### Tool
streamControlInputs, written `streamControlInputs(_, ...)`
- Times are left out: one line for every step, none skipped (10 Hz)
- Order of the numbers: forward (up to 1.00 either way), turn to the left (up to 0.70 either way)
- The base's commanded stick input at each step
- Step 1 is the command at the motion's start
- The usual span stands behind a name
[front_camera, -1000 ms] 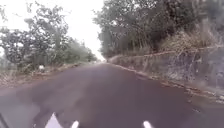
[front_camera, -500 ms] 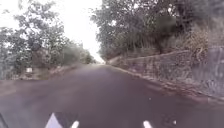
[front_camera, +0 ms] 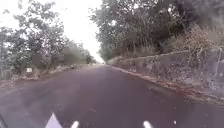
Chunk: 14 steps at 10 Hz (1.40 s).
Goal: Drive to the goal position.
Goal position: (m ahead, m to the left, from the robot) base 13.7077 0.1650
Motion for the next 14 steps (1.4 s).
streamControlInputs(1.0, 0.0)
streamControlInputs(1.0, 0.0)
streamControlInputs(1.0, 0.0)
streamControlInputs(1.0, 0.0)
streamControlInputs(1.0, 0.0)
streamControlInputs(1.0, 0.0)
streamControlInputs(1.0, 0.0)
streamControlInputs(1.0, 0.0)
streamControlInputs(1.0, 0.0)
streamControlInputs(1.0, 0.0)
streamControlInputs(1.0, 0.0)
streamControlInputs(1.0, 0.0)
streamControlInputs(1.0, 0.0)
streamControlInputs(1.0, 0.0)
